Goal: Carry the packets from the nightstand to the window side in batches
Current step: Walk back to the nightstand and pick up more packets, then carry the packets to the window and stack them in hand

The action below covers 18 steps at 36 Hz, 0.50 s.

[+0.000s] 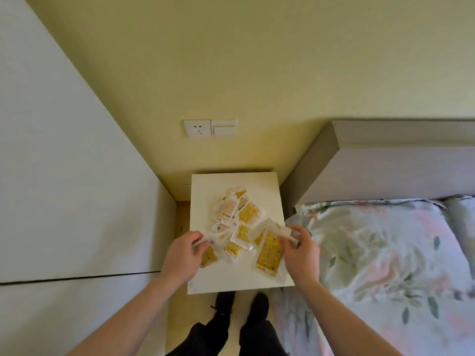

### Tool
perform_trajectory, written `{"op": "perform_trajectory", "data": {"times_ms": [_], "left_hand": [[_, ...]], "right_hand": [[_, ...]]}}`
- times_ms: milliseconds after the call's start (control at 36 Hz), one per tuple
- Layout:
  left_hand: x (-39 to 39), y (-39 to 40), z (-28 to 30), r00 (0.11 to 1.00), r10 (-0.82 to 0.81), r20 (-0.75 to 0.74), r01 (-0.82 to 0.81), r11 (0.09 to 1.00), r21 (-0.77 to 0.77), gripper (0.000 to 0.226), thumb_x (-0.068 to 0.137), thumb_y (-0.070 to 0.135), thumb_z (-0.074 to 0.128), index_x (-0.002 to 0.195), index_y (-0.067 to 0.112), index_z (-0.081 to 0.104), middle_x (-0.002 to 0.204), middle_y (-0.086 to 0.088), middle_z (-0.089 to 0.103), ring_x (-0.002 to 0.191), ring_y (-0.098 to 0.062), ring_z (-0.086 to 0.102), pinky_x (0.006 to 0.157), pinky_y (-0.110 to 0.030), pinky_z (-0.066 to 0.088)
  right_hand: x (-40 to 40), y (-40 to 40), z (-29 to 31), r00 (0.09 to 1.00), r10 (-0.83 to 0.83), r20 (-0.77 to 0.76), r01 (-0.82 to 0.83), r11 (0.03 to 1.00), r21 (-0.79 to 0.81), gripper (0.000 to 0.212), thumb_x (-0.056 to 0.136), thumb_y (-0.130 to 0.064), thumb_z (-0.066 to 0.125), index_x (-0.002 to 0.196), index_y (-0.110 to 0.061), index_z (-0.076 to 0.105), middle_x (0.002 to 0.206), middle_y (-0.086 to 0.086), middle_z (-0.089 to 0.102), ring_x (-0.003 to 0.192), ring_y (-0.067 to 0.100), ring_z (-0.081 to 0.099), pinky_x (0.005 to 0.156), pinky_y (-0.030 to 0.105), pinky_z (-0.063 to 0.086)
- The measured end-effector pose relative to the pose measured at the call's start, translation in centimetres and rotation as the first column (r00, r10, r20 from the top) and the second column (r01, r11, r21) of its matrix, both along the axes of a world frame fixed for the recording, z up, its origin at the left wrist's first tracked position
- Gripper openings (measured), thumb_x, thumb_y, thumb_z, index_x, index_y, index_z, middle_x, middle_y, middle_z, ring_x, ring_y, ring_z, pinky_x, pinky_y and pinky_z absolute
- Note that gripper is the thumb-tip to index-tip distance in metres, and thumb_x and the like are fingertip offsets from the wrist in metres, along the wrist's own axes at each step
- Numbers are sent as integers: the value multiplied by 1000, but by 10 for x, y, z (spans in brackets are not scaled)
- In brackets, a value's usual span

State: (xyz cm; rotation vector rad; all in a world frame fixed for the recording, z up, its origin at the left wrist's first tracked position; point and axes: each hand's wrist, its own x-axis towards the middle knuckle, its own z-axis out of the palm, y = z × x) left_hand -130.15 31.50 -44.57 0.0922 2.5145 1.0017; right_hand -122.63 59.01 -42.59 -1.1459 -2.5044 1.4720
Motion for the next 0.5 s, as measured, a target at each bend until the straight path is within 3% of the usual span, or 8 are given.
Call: {"op": "perform_trajectory", "data": {"times_ms": [56, 167, 250, 278, 389, 500], "left_hand": [[0, 3, 9, 999, -21, -27, 21, 1000, 6, 23, 96, 32, 64, 75, 26, 57, 71, 6, 59, 67, -11, 57, 58, -29, 44], [0, 10, 20, 996, -82, -26, 82, 997, -9, 28, 96, 34, 62, 71, 24, 54, 67, 3, 57, 63, -15, 57, 57, -36, 45], [3, 15, 28, 989, -142, -40, 141, 990, -27, 33, 97, 34, 62, 70, 18, 51, 65, -1, 53, 61, -19, 54, 55, -32, 38], [4, 16, 31, 987, -156, -42, 154, 988, -31, 33, 97, 33, 62, 70, 17, 51, 65, -1, 52, 60, -19, 53, 54, -31, 37], [12, 23, 44, 977, -206, -53, 203, 978, -48, 34, 96, 34, 63, 68, 21, 50, 66, 3, 53, 59, -16, 51, 55, -34, 38], [31, 36, 61, 952, -295, -84, 292, 955, -50, 39, 96, 31, 63, 62, 27, 44, 61, 7, 48, 53, -9, 45, 51, -27, 32]], "right_hand": [[10, -3, 12, 1000, -16, -11, 16, 1000, 3, 29, 92, -21, 73, 116, -33, 61, 80, -21, 65, 78, -5, 65, 65, 18, 50], [26, -10, 19, 993, -114, 18, 114, 993, -34, 29, 93, -21, 71, 118, -30, 63, 83, -18, 66, 78, -3, 64, 64, 15, 48], [35, -9, 19, 990, -134, 43, 134, 991, 4, 20, 91, -22, 72, 111, -21, 74, 86, -12, 68, 90, 14, 68, 78, 30, 55], [39, -9, 20, 991, -130, 42, 129, 992, 14, 16, 91, -22, 72, 106, -20, 76, 83, -14, 67, 87, 13, 68, 79, 32, 56], [60, -8, 28, 996, -84, 27, 83, 996, 37, 12, 93, -23, 71, 103, -19, 76, 83, -17, 66, 76, -5, 61, 62, 11, 44], [95, -8, 40, 995, -98, -1, 98, 995, 17, 4, 93, -25, 71, 94, -25, 75, 83, -15, 70, 76, -3, 64, 62, 11, 44]]}}
